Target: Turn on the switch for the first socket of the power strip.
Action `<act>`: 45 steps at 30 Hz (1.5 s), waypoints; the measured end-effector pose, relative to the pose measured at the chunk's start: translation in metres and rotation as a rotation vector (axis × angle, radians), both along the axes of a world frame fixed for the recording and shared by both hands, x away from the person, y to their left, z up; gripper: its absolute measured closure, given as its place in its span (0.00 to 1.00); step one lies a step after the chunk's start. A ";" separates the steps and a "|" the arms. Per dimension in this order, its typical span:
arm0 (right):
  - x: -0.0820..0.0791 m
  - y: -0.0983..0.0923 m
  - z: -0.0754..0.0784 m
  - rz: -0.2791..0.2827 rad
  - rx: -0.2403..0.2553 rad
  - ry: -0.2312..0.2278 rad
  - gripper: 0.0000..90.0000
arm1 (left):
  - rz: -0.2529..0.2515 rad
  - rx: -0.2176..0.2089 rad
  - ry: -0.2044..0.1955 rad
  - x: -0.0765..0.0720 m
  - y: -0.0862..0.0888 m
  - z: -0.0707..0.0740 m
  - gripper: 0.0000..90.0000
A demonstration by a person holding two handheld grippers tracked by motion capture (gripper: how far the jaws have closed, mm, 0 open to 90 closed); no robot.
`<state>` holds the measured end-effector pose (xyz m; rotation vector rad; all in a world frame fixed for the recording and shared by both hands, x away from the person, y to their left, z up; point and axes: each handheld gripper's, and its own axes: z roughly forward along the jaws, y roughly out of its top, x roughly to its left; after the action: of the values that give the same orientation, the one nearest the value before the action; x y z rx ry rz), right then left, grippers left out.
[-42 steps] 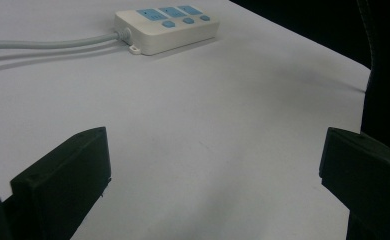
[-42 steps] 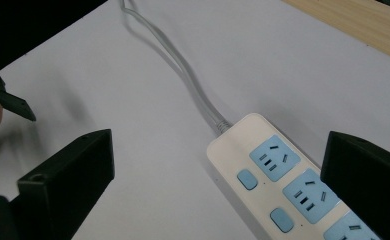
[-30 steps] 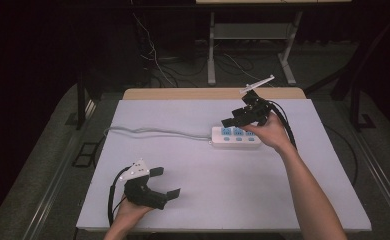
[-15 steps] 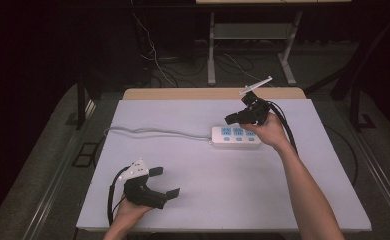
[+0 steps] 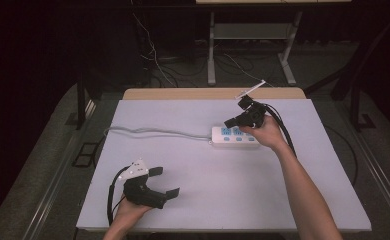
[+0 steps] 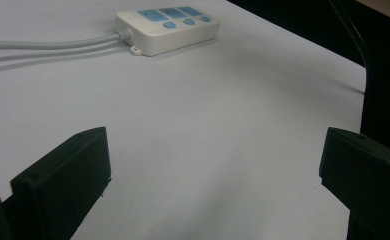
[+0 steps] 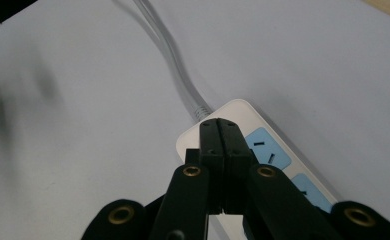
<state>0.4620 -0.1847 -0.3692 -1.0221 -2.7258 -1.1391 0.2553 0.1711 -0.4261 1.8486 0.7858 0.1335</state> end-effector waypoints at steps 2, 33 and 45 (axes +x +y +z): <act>0.001 0.001 -0.002 0.004 -0.007 0.005 0.99 | 0.000 0.001 -0.001 0.000 0.000 0.000 0.00; 0.001 0.007 -0.040 0.026 -0.087 0.073 0.99 | 0.000 0.001 0.006 0.001 0.000 -0.001 0.00; 0.000 0.007 -0.043 0.038 -0.067 0.057 1.00 | -0.003 0.003 0.008 0.000 0.000 0.000 0.00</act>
<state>0.4620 -0.1777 -0.4120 -0.9887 -2.7441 -1.0037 0.2555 0.1707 -0.4265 1.8539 0.7883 0.1258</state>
